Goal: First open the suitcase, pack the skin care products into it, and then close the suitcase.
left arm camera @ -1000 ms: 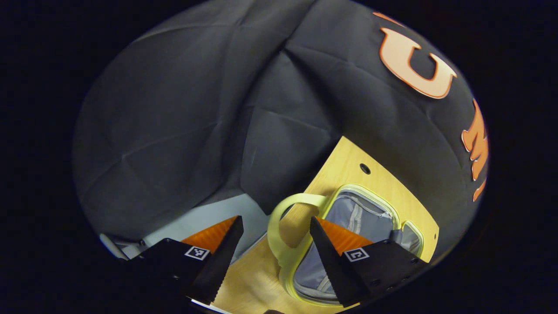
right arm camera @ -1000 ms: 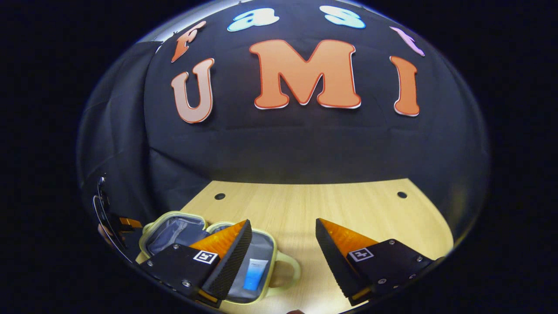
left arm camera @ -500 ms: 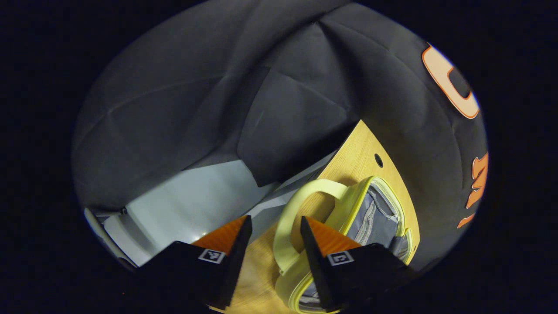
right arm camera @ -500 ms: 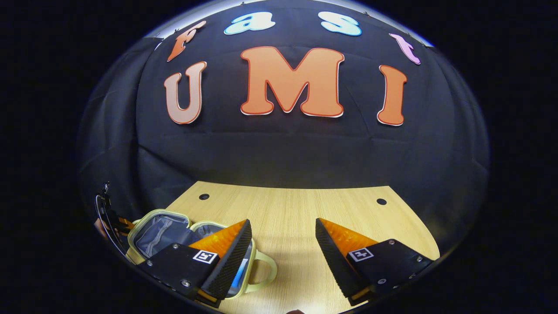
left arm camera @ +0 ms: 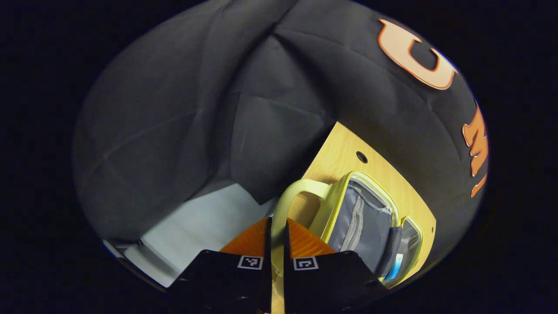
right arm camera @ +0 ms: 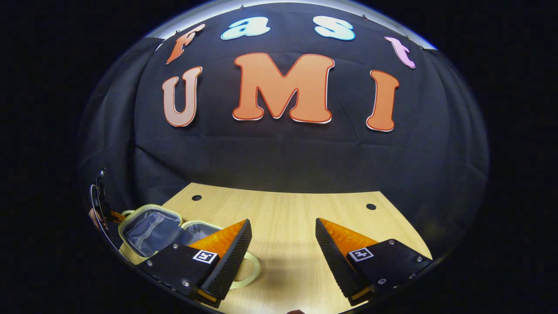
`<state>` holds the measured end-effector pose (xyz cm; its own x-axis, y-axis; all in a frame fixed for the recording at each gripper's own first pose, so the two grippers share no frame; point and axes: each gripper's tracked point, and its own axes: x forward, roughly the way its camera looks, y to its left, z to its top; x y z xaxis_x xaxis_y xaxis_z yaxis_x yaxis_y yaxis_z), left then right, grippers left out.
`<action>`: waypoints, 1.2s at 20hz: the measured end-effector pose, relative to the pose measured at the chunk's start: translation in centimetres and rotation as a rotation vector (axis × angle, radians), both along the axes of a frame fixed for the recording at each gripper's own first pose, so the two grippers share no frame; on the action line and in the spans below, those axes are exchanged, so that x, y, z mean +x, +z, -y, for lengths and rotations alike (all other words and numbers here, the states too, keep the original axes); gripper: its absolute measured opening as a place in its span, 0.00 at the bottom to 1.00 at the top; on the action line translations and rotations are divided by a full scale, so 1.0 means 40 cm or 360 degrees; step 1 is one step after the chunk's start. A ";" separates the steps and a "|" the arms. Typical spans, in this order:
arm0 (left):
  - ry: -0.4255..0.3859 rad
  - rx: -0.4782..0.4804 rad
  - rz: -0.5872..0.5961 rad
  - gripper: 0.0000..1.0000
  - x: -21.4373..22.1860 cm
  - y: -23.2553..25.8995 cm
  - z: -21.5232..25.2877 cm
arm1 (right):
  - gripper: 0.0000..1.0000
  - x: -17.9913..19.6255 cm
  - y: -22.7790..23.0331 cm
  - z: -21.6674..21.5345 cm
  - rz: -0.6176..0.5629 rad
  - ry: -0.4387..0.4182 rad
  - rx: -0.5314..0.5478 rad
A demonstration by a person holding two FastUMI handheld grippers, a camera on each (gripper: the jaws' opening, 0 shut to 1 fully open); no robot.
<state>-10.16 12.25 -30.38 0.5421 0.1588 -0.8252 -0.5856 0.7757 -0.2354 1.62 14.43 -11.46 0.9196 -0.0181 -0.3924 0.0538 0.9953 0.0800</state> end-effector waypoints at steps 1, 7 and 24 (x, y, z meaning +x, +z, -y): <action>-0.0019 0.0056 0.0014 0.11 0.005 0.033 -0.001 | 0.94 -0.004 0.007 0.019 0.0025 -0.0008 -0.0010; -0.0084 0.0232 0.0219 0.11 0.010 0.246 0.049 | 0.94 0.016 0.051 0.087 0.0118 -0.0006 -0.0048; -0.0520 0.0494 0.0527 0.10 0.130 0.596 0.469 | 0.94 0.069 0.059 0.166 0.0208 0.0083 -0.0019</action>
<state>-4.98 -6.49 -6.52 0.8262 0.1474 -0.5437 -0.2367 0.9666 -0.0978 4.39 7.77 -9.08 0.9626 0.0273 -0.2695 -0.0084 0.9974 0.0712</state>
